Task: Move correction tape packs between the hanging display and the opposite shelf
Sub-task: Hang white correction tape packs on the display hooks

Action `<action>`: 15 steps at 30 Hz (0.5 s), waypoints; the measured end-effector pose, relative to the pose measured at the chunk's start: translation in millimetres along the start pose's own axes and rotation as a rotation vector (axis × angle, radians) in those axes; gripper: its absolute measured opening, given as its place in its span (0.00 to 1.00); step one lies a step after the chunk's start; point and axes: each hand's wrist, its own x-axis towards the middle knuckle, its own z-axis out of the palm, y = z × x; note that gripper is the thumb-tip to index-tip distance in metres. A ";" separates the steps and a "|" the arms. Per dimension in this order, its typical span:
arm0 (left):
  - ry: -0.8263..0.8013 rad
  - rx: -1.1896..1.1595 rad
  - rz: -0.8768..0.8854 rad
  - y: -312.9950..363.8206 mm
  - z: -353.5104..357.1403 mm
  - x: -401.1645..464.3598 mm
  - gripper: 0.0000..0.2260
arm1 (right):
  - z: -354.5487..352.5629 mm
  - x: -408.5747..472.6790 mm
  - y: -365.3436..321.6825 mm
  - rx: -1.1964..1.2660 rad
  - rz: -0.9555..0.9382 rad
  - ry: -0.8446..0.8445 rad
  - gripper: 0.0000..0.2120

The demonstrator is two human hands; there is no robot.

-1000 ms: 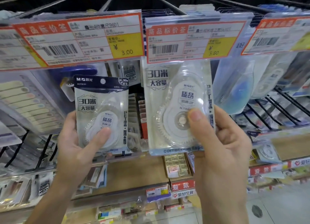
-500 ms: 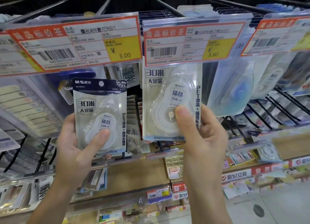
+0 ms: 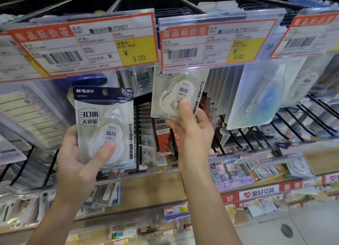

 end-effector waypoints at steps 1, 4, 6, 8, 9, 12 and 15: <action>-0.002 0.005 0.005 -0.4 -0.2 -0.2 0.20 | 2.4 5.0 1.1 -0.006 0.004 0.008 0.37; 0.001 0.001 0.007 -0.3 -0.9 -1.3 0.20 | 8.0 19.2 3.7 -0.002 0.005 0.009 0.31; 0.003 -0.008 -0.004 0.7 -1.1 -1.1 0.20 | 11.5 27.0 4.2 0.014 0.005 0.012 0.33; -0.003 -0.009 -0.007 2.2 -1.1 0.0 0.21 | 14.5 34.9 5.0 0.030 0.013 0.031 0.30; -0.010 -0.009 -0.003 3.1 -0.8 0.7 0.21 | 16.1 38.5 5.5 0.037 0.025 0.044 0.28; -0.021 -0.020 0.008 5.0 0.4 2.8 0.20 | 22.4 46.5 6.3 0.026 0.024 0.056 0.30; -0.025 -0.014 0.012 5.1 0.9 1.8 0.20 | 24.0 51.9 6.8 0.004 0.014 0.062 0.31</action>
